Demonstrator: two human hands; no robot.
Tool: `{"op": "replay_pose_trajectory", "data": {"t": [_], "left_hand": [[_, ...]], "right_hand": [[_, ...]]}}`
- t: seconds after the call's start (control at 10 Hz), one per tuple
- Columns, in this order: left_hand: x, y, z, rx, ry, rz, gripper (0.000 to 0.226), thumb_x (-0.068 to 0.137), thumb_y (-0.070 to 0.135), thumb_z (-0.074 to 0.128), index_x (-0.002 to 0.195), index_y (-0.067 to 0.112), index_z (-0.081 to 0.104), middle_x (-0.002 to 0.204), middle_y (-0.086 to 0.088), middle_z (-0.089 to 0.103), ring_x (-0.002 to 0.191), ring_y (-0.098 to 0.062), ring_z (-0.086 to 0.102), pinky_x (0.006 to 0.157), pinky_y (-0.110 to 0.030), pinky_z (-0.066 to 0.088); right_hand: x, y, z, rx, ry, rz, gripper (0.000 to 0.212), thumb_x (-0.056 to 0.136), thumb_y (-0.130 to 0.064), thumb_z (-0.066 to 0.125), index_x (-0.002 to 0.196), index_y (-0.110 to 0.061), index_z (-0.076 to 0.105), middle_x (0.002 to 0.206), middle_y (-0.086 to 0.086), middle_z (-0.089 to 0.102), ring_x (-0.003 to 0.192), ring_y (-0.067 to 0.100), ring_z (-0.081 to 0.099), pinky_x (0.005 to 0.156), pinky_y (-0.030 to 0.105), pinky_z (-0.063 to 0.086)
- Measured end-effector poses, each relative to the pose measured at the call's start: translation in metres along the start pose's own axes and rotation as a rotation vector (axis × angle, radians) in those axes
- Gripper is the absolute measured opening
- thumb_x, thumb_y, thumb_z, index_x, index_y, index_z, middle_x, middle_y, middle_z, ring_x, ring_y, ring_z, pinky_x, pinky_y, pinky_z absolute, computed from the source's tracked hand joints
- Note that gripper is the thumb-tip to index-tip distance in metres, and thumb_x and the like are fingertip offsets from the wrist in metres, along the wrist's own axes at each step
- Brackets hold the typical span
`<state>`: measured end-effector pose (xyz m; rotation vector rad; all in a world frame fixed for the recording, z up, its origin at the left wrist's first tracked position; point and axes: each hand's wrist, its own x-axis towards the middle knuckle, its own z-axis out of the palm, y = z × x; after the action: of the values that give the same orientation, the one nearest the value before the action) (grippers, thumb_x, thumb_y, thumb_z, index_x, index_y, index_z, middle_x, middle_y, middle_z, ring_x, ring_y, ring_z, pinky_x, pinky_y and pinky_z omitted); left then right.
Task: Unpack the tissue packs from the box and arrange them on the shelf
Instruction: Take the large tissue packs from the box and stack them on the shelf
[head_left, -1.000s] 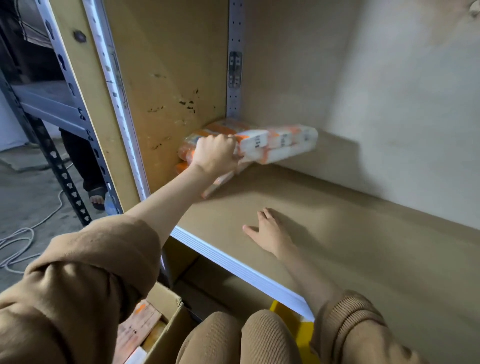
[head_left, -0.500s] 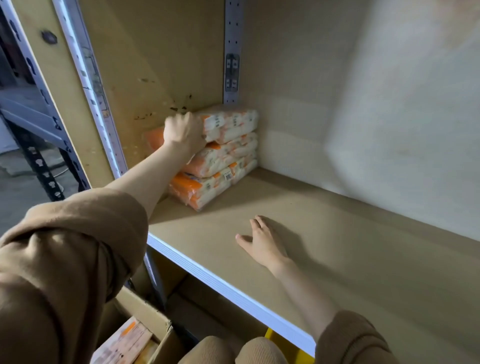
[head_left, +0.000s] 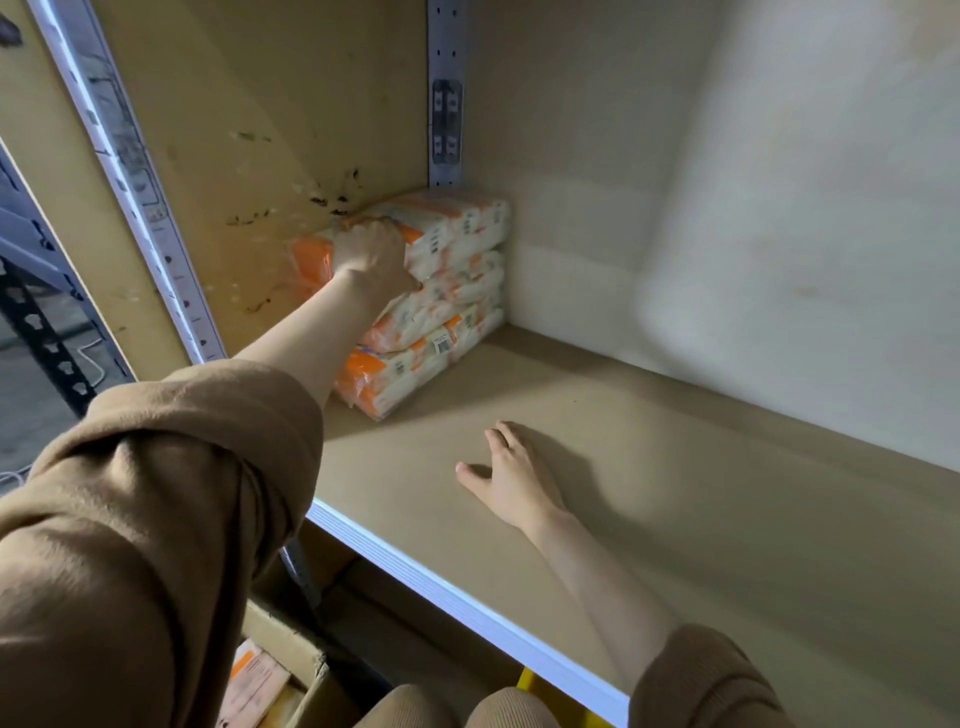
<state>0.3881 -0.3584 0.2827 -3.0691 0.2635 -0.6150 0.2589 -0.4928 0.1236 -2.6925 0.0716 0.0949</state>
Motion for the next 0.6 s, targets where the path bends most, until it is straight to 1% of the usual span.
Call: {"op": "replay_pose_trajectory", "data": {"t": [0.1, 0.2, 0.3, 0.4, 0.5, 0.6], "left_hand": [[0.005, -0.001, 0.003, -0.062, -0.034, 0.015, 0.043, 0.083, 0.046, 0.060, 0.095, 0.005, 0.065, 0.089, -0.016, 0.064, 0.089, -0.036, 0.065, 0.078, -0.045, 0.056], [0.006, -0.005, 0.003, -0.145, -0.138, 0.007, 0.052, 0.079, 0.042, 0.068, 0.117, 0.008, 0.059, 0.121, -0.020, 0.060, 0.111, -0.038, 0.057, 0.091, -0.047, 0.048], [-0.005, -0.012, -0.005, -0.138, -0.100, -0.002, 0.047, 0.082, 0.045, 0.063, 0.108, 0.006, 0.062, 0.109, -0.020, 0.063, 0.103, -0.038, 0.061, 0.088, -0.046, 0.052], [-0.033, -0.019, -0.024, -0.150, -0.103, -0.031, 0.048, 0.085, 0.046, 0.058, 0.099, 0.000, 0.063, 0.092, -0.017, 0.061, 0.095, -0.038, 0.063, 0.081, -0.045, 0.055], [-0.053, -0.027, -0.031, -0.159, -0.078, -0.009, 0.041, 0.089, 0.039, 0.055, 0.106, 0.002, 0.061, 0.110, -0.020, 0.063, 0.101, -0.037, 0.060, 0.075, -0.037, 0.046], [-0.094, -0.036, -0.038, -0.207, -0.048, -0.002, 0.040, 0.091, 0.033, 0.054, 0.125, 0.012, 0.058, 0.125, -0.018, 0.058, 0.112, -0.039, 0.056, 0.089, -0.042, 0.047]], "right_hand": [[-0.001, 0.000, -0.001, -0.006, 0.001, -0.007, 0.067, 0.091, -0.043, 0.046, 0.145, -0.006, 0.027, 0.158, 0.008, 0.016, 0.145, 0.021, 0.017, 0.117, 0.029, 0.014], [-0.001, -0.001, -0.002, -0.006, 0.006, -0.001, 0.065, 0.091, -0.043, 0.047, 0.143, -0.007, 0.031, 0.157, 0.008, 0.020, 0.144, 0.021, 0.021, 0.117, 0.030, 0.018], [-0.004, -0.005, -0.001, 0.017, 0.031, 0.011, 0.056, 0.090, -0.038, 0.049, 0.137, -0.008, 0.042, 0.151, 0.008, 0.032, 0.138, 0.025, 0.032, 0.113, 0.034, 0.028], [-0.011, -0.012, -0.001, 0.002, 0.076, 0.000, 0.042, 0.091, -0.031, 0.048, 0.126, -0.009, 0.054, 0.140, 0.004, 0.047, 0.129, 0.024, 0.044, 0.103, 0.033, 0.037], [-0.021, -0.026, 0.000, -0.007, 0.104, -0.055, 0.038, 0.091, -0.026, 0.048, 0.123, -0.008, 0.057, 0.134, 0.007, 0.053, 0.124, 0.023, 0.048, 0.098, 0.031, 0.040], [-0.034, -0.044, 0.006, 0.006, 0.129, -0.115, 0.037, 0.090, -0.022, 0.049, 0.122, -0.006, 0.058, 0.130, 0.009, 0.056, 0.121, 0.025, 0.050, 0.097, 0.032, 0.042]]}}
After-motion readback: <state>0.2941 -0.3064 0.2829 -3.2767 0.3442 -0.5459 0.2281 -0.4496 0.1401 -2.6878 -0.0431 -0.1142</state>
